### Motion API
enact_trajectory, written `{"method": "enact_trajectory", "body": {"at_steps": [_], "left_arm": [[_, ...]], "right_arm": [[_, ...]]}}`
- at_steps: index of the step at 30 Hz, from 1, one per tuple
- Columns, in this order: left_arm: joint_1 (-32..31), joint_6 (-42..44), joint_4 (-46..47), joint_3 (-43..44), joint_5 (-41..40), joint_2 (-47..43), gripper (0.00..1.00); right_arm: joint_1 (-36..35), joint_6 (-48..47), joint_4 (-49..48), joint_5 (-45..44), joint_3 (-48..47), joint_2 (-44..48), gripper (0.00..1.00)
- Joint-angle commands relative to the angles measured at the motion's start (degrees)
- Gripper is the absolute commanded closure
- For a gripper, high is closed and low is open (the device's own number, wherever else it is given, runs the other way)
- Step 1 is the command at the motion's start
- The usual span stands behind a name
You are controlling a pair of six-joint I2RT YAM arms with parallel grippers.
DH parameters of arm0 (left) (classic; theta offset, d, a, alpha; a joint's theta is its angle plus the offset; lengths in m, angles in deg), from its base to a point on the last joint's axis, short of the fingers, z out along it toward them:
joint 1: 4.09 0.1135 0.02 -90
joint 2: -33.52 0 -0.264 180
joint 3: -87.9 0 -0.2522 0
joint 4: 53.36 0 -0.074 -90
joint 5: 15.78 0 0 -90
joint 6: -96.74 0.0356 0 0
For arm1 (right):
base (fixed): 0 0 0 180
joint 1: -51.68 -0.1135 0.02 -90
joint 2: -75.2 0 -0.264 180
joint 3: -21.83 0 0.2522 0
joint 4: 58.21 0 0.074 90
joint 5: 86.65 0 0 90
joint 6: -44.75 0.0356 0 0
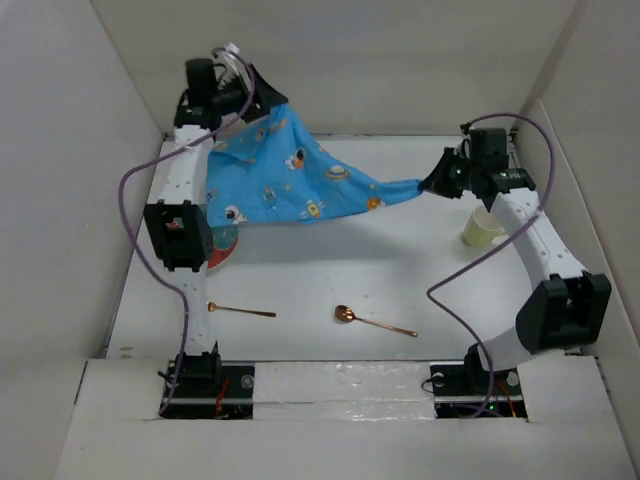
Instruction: Set the dinner table for one person
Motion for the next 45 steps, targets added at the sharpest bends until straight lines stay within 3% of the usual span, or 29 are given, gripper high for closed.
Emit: {"method": "enact_trajectory", "body": {"at_steps": [1,4,6,7,8,9,10,11,12,15,16,17,20,23,27,33,40,45], "left_arm": [[-4.0,6.4,-12.9,1.4,-6.9,8.6,0.34],[-6.0,11.6,-18.4,0.9,-14.0,7.4,0.25],[-7.2,15.5,-20.9,-1.4,-21.2,4.8,0.26],[-7.2,16.2,-22.2,-6.4,-23.6,0.8,0.28],[-7.7,16.7,-19.8,-16.2,-27.5,-5.4,0.43],[-7.8,16.6,-17.4,-16.2,-29.2,-5.5,0.43],[-7.8,16.1,-14.7,-28.3,-31.0,-12.9,0.6],[-8.4,15.4,-12.3,-34.4,-32.5,-16.8,0.92],[-8.4,14.1,-9.1,-44.5,-36.0,-22.4,1.0],[-9.2,11.8,-6.3,-60.6,-38.7,-29.3,1.0],[-10.1,10.9,-5.9,-63.5,-39.1,-32.8,0.94],[-11.0,9.5,-5.6,-66.0,-39.7,-34.5,0.73],[-16.2,7.1,-7.0,-72.0,-44.7,-38.7,0.54],[-20.1,3.1,-9.1,-74.9,-52.5,-39.0,0.48],[-20.1,-2.1,-3.6,-81.0,-55.0,-39.0,0.47],[-20.1,-6.6,1.1,-81.9,-58.1,-35.7,0.47],[-20.1,-7.8,4.3,-81.2,-57.0,-31.0,0.47],[-21.5,-5.9,3.2,-80.6,-60.6,-28.9,0.54]], "right_arm": [[1.4,-0.1,-3.8,-4.3,2.4,-0.3,1.0],[2.2,-0.2,-3.9,-5.6,3.9,-2.7,1.0],[2.7,-0.2,-4.2,-5.6,5.9,-3.9,1.0],[2.7,-0.5,-4.1,-5.8,6.3,-4.4,1.0],[2.7,-0.8,-4.3,-6.2,7.4,-4.8,1.0],[2.7,-0.8,-4.6,-6.5,8.2,-4.5,1.0],[2.7,-0.9,-5.1,-6.5,9.0,-4.2,1.0],[2.7,-1.1,-5.3,-6.7,9.7,-3.6,1.0],[3.2,-1.5,-5.5,-6.6,11.2,-3.3,1.0],[3.2,-2.2,-5.6,-5.9,12.2,-3.2,1.0],[3.2,-2.3,-5.7,-5.8,12.4,-2.9,1.0],[3.2,-2.2,-5.8,-5.6,12.7,-2.7,1.0],[3.2,-2.1,-6.3,-4.7,13.4,-2.1,1.0],[3.2,-2.2,-6.8,-3.3,13.3,-1.7,1.0],[2.1,-2.7,-6.8,-1.9,12.7,-1.4,1.0],[0.9,-4.0,-6.6,-1.0,13.2,-0.5,1.0],[-0.1,-4.1,-6.8,-0.7,14.6,0.3,1.0],[-0.7,-3.8,-7.2,-0.5,14.9,0.8,1.0]]}}
